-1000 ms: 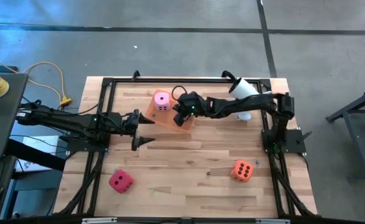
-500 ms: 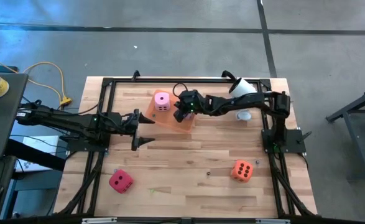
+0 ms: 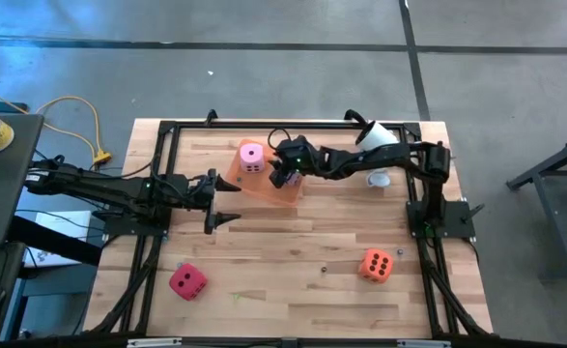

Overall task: Pick & Place Dice
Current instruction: Put the small dark blue die into the orange bin

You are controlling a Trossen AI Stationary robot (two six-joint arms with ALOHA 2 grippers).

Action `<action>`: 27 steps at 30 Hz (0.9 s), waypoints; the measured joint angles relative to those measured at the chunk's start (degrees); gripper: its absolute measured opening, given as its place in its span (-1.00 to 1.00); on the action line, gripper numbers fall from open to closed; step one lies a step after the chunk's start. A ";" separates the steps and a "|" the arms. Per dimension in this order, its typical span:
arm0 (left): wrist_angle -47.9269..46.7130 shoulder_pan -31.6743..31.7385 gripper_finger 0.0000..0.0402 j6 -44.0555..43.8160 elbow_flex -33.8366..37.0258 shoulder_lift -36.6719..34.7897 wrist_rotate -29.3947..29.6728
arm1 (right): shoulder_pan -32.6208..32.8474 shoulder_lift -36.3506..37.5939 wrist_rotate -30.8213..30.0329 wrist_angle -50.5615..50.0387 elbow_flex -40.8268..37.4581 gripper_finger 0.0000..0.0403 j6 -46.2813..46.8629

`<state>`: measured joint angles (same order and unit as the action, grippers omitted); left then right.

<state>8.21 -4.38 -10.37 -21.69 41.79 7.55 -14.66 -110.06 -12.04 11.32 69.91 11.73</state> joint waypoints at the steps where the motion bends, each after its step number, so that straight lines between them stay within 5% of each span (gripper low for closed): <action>1: 0.01 -0.01 0.97 0.00 0.00 0.01 0.00 | -0.02 0.00 1.19 0.87 0.00 -0.20 0.00; 12: -0.05 -0.01 0.97 -0.15 0.00 0.01 0.00 | 4.77 5.49 1.38 3.82 0.07 0.27 -13.45; 17: -0.20 -0.03 0.97 -0.15 0.00 -0.01 0.00 | 9.82 15.00 -0.50 -10.51 0.02 0.28 -13.78; 27: 0.04 -0.03 0.97 0.70 0.00 0.00 0.00 | 20.96 30.88 -3.04 -42.79 0.00 0.23 5.07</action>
<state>8.25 -4.40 -9.67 -21.69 41.79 7.55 6.30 -79.18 -15.08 -31.48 69.91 16.80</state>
